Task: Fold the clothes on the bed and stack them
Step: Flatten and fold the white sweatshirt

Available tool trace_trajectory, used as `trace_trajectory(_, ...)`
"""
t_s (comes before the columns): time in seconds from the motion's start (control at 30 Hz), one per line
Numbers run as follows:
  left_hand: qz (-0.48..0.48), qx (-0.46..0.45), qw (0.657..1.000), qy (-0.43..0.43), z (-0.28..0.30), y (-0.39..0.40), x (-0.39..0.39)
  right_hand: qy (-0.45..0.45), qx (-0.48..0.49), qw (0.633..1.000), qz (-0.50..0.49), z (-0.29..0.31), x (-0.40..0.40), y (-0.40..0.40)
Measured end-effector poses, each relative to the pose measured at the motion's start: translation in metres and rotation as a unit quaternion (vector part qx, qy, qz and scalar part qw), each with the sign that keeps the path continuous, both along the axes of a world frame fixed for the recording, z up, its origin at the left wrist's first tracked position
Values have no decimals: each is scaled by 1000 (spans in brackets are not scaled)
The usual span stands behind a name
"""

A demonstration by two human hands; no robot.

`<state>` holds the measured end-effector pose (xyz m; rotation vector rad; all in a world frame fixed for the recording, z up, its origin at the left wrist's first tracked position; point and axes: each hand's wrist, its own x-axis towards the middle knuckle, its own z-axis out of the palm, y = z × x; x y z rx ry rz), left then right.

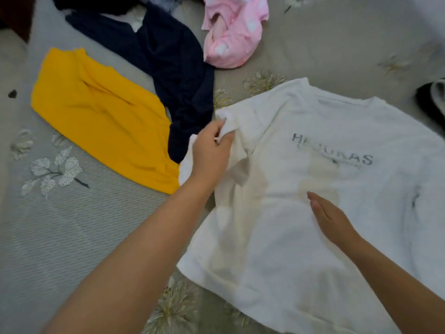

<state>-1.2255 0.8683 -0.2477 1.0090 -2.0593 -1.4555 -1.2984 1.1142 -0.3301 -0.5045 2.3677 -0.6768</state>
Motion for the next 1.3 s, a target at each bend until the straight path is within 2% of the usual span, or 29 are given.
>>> trace_trajectory(0.03, -86, 43, 995, -11, 9, 26, -18, -4, -6, 999, -43, 6, -7, 23)
trace_trajectory(0.07, -194, 110, 974, -34, 14, 54, -34, -12, -14, 995, -94, 10, -13, 46)
trace_trajectory(0.13, -393, 214, 886, -120, 14, 109, -55, -30, -34, 977, -209, 12, -22, 89)
trace_trajectory(0.17, -438, 213, 860, -153, 9, 129, -62, -39, -39, 964, -261, 11, -26, 107)
trace_trajectory(0.2, -446, 184, 859, -168, -1, 142, -67, -47, -38, 951, -304, 9, -29, 123)
trace_trajectory(0.3, -367, 33, 906, -209, -38, 148, -68, -63, -17, 929, -364, -8, -31, 149)
trace_trajectory(0.37, -286, -56, 920, -260, -68, 131, -52, -53, -12, 942, -332, -18, -28, 138)
trace_trajectory(0.4, -256, -66, 920, -290, -82, 126, -45, -17, -7, 955, -295, -22, -28, 130)
trace_trajectory(0.47, -228, -72, 907, -348, -103, 118, -33, 113, -11, 981, -157, -30, -30, 106)
trace_trajectory(0.53, -236, -78, 886, -391, -114, 114, -24, 250, -2, 968, 27, -40, -28, 74)
trace_trajectory(0.57, -243, -81, 879, -403, -118, 113, -21, 264, 26, 959, 96, -44, -29, 57)
trace_trajectory(0.63, -249, -94, 872, -412, -121, 110, -19, 180, 93, 968, 148, -48, -34, 27)
trace_trajectory(0.7, -243, -116, 879, -394, -121, 107, -21, 130, 74, 982, 118, -58, -47, 14)
trace_trajectory(0.77, -230, -152, 888, -368, -119, 104, -28, 119, -32, 990, 73, -48, -65, 20)
trace_trajectory(0.83, -214, -199, 895, -335, -117, 104, -38, 164, -179, 970, -22, -30, -84, 50)
trace_trajectory(0.87, -211, -230, 897, -313, -117, 107, -43, 195, -213, 954, -76, -22, -92, 72)
trace_trajectory(0.9, -214, -262, 895, -290, -117, 111, -50, 199, -200, 952, -121, -16, -97, 98)
trace_trajectory(0.97, -238, -332, 873, -265, -123, 123, -64, 166, -103, 959, -205, -12, -95, 155)
trace_trajectory(1.0, -257, -347, 858, -279, -126, 130, -70, 122, -50, 959, -251, -13, -86, 181)
trace_trajectory(1.07, -293, -322, 823, -364, -133, 146, -77, 47, 21, 950, -308, -15, -63, 217)
trace_trajectory(1.1, -302, -318, 803, -404, -137, 150, -77, 55, 37, 952, -299, -14, -55, 225)
trace_trajectory(1.17, -315, -331, 773, -439, -142, 156, -73, 145, 32, 960, -236, -10, -54, 229)
trace_trajectory(1.23, -315, -374, 787, -376, -144, 157, -71, 279, -11, 949, -144, -6, -72, 221)
trace_trajectory(1.3, -325, -425, 787, -306, -140, 155, -75, 360, -55, 929, -70, -5, -100, 195)
